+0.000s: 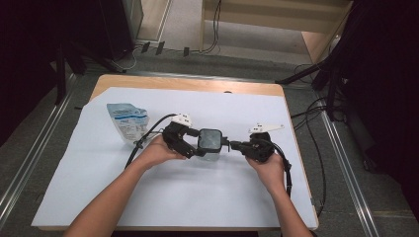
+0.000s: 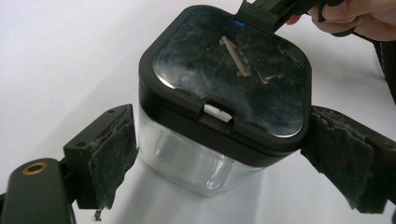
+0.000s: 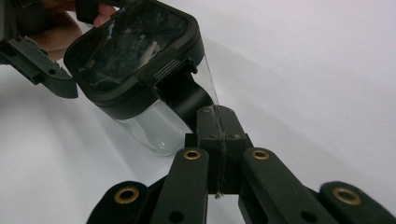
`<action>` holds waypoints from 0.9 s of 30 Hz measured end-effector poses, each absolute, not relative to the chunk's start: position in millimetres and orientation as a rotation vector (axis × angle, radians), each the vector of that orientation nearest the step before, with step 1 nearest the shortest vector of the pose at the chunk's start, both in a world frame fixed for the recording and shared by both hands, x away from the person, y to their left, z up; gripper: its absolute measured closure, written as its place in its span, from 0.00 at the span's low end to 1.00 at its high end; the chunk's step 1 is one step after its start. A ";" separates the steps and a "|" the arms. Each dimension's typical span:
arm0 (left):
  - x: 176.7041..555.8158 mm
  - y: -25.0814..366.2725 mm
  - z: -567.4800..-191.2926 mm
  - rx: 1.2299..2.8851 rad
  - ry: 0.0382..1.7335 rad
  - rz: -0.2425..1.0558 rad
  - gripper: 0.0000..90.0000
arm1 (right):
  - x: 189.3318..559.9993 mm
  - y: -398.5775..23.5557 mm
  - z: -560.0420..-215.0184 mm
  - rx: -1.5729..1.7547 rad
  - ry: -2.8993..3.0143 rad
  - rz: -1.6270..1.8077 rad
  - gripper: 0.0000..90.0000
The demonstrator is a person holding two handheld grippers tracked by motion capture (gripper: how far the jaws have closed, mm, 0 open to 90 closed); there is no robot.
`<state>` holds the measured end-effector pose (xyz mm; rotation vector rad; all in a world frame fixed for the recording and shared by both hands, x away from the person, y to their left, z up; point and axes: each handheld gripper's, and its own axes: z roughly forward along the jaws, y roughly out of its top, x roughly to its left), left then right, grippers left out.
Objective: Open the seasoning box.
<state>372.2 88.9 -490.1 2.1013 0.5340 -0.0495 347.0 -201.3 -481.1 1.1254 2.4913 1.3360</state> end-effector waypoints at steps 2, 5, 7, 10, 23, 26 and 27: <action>372.2 87.6 -490.2 2.097 0.531 -0.054 0.14 | 346.7 -201.1 -481.0 1.129 2.489 1.334 1.00; 372.6 86.6 -490.9 2.099 0.538 -0.054 0.13 | 346.2 -200.7 -480.9 1.130 2.486 1.331 1.00; 372.0 86.2 -491.0 2.099 0.543 -0.052 0.13 | 346.1 -200.7 -481.0 1.131 2.485 1.332 1.00; 372.1 86.4 -491.8 2.105 0.540 -0.055 0.14 | 345.7 -200.9 -481.3 1.130 2.493 1.324 1.00; 370.0 87.1 -487.9 2.104 0.534 -0.021 0.16 | 346.3 -200.3 -482.2 1.137 2.493 1.313 1.00; 369.4 88.3 -486.0 2.108 0.533 -0.019 0.17 | 346.6 -200.4 -482.3 1.136 2.492 1.311 1.00; 369.5 88.4 -486.0 2.106 0.535 -0.021 0.17 | 346.6 -200.3 -482.1 1.136 2.493 1.310 1.00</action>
